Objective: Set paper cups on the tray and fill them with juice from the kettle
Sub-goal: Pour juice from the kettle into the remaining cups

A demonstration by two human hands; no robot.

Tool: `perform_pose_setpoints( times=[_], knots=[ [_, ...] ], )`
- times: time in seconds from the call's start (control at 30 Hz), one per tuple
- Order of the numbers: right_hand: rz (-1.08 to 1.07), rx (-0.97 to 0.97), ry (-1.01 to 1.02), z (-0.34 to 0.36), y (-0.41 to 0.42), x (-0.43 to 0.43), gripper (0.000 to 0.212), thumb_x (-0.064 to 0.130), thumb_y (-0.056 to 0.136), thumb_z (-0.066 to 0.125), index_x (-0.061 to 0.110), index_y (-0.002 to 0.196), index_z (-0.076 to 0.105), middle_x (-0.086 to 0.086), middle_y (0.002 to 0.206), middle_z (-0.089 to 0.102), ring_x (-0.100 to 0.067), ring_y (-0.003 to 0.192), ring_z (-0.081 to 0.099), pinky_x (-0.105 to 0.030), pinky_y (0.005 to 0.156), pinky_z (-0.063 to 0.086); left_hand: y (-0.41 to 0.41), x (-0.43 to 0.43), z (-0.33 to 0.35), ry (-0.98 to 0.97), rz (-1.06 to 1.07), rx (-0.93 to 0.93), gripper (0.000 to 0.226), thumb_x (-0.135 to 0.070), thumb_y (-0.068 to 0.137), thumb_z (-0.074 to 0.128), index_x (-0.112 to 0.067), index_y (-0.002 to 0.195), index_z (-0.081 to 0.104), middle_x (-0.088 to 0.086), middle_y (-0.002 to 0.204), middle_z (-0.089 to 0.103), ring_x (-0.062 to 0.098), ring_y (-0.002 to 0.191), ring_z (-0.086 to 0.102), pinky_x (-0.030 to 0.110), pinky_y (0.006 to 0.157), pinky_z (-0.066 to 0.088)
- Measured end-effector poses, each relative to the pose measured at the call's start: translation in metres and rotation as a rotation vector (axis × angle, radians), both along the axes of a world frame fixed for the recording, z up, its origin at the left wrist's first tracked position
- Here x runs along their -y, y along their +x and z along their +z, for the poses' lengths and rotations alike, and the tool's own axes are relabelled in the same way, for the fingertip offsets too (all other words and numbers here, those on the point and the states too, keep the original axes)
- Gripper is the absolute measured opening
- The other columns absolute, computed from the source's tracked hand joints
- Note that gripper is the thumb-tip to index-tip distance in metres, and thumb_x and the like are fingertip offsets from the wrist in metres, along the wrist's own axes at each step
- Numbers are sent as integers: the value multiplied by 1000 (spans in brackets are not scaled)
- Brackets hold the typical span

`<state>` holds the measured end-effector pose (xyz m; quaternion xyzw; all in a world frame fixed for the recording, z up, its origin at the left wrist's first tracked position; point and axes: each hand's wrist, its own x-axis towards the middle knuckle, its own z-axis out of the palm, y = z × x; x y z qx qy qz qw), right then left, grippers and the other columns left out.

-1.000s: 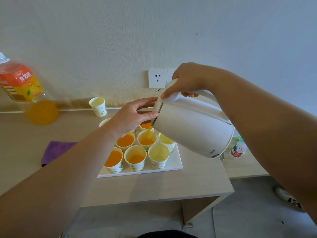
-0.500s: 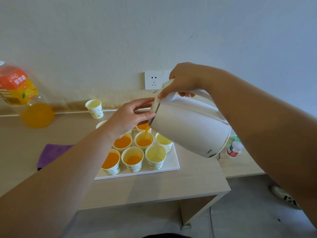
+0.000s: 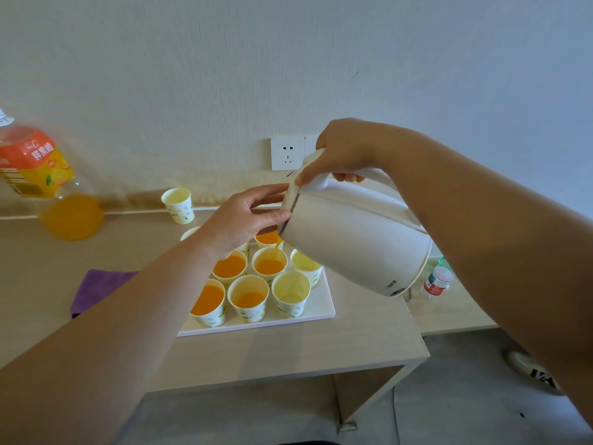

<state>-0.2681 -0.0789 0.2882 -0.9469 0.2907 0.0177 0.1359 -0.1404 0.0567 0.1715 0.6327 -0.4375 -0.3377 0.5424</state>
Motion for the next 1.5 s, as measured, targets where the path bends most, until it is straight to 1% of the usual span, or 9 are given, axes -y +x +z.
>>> perform_pose_setpoints(
  times=[0.37, 0.63, 0.77, 0.9, 1.0, 1.17, 1.27, 1.33, 1.5],
  knots=[
    [17, -4, -12, 3, 4, 0, 50, 54, 75, 70, 5, 81, 65, -4, 61, 60, -15, 47, 53, -23, 53, 44, 1, -1, 2, 7, 19, -8, 44, -12, 85, 69, -27, 126, 60, -6, 122, 66, 13, 109, 64, 29, 89, 55],
    [17, -5, -19, 4, 5, 2, 48, 54, 76, 69, 6, 78, 63, -3, 60, 59, -14, 47, 52, -23, 52, 43, 2, 1, 2, 6, 26, 13, 43, -14, 85, 69, -31, 123, 60, -6, 122, 65, 14, 110, 64, 34, 92, 54],
    [21, -15, -35, 4, 7, 1, 47, 54, 76, 69, 8, 73, 61, -2, 59, 58, -13, 46, 52, -22, 52, 42, 3, 1, 2, 3, 21, 4, 44, -14, 85, 69, -29, 125, 60, -7, 122, 66, 13, 108, 65, 33, 92, 54],
    [21, -25, -38, 5, 9, 1, 47, 54, 77, 68, 8, 76, 62, -2, 59, 58, -14, 46, 52, -23, 53, 42, 4, 0, 3, -1, 23, 7, 43, -14, 85, 68, -29, 124, 60, -8, 121, 66, 12, 108, 65, 31, 90, 55],
    [23, -32, -37, 5, 10, 2, 47, 55, 77, 68, 8, 76, 61, -3, 59, 59, -14, 47, 52, -23, 54, 43, 4, 0, 2, 0, 24, 8, 43, -13, 85, 68, -28, 125, 60, -7, 121, 66, 13, 108, 64, 32, 91, 55],
    [27, -36, -43, 5, 12, 2, 47, 55, 77, 68, 9, 75, 61, -2, 59, 59, -14, 46, 53, -23, 53, 42, 6, 0, 2, -3, 21, 16, 40, -15, 86, 68, -33, 121, 61, -8, 121, 66, 13, 109, 64, 34, 92, 54],
    [35, -36, -50, 5, 14, 3, 48, 56, 76, 68, 9, 74, 61, -2, 59, 59, -13, 46, 53, -23, 54, 43, 6, 0, 2, -11, 21, -1, 39, -14, 85, 68, -36, 117, 61, -8, 120, 66, 13, 108, 65, 32, 90, 55],
    [36, -38, -51, 6, 15, 4, 48, 56, 76, 68, 9, 74, 61, -2, 59, 59, -14, 47, 53, -24, 55, 43, 7, 0, 3, -13, 23, -4, 39, -14, 86, 68, -35, 118, 61, -8, 119, 66, 13, 108, 65, 30, 89, 55],
    [40, -34, -41, 7, 17, 5, 47, 55, 77, 68, 9, 73, 60, -2, 59, 59, -14, 47, 53, -24, 55, 43, 9, 1, 4, -12, 26, -6, 41, -14, 85, 69, -32, 122, 60, -7, 120, 66, 13, 109, 64, 32, 90, 55]
  ],
)
